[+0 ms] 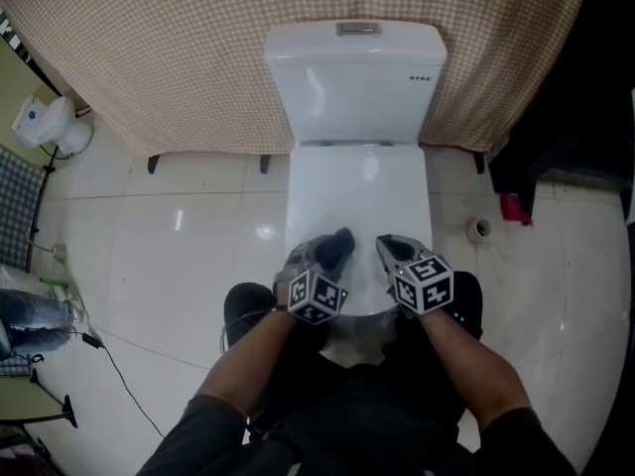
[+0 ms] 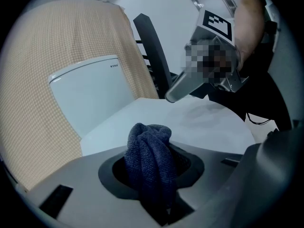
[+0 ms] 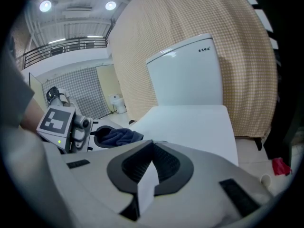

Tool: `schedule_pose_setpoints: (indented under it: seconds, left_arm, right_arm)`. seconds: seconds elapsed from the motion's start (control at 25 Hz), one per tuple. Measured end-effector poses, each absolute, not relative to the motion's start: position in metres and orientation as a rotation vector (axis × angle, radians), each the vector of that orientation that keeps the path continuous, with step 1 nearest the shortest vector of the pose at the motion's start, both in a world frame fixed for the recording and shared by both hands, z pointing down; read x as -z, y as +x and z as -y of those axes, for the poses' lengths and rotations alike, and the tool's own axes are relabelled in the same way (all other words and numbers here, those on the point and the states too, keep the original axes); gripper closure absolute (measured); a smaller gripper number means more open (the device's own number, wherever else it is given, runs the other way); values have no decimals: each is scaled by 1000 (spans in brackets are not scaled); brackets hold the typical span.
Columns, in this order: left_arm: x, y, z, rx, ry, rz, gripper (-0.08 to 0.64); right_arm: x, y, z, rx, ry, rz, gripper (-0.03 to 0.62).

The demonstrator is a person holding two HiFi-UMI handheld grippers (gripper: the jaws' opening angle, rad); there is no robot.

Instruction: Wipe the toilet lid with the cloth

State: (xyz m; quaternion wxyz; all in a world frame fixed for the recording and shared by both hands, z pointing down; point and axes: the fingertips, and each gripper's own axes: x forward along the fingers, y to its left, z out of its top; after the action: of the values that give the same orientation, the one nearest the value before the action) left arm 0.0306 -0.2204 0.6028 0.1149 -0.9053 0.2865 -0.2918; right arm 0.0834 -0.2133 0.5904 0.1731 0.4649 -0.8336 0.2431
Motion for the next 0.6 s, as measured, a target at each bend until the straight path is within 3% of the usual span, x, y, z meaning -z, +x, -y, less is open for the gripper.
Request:
schedule_pose_setpoints:
  seconds: [0.6]
  left_arm:
    - [-605, 26, 220, 879, -2607, -824, 439]
  right_arm:
    - [-588, 82, 210, -689, 1319, 2370, 588]
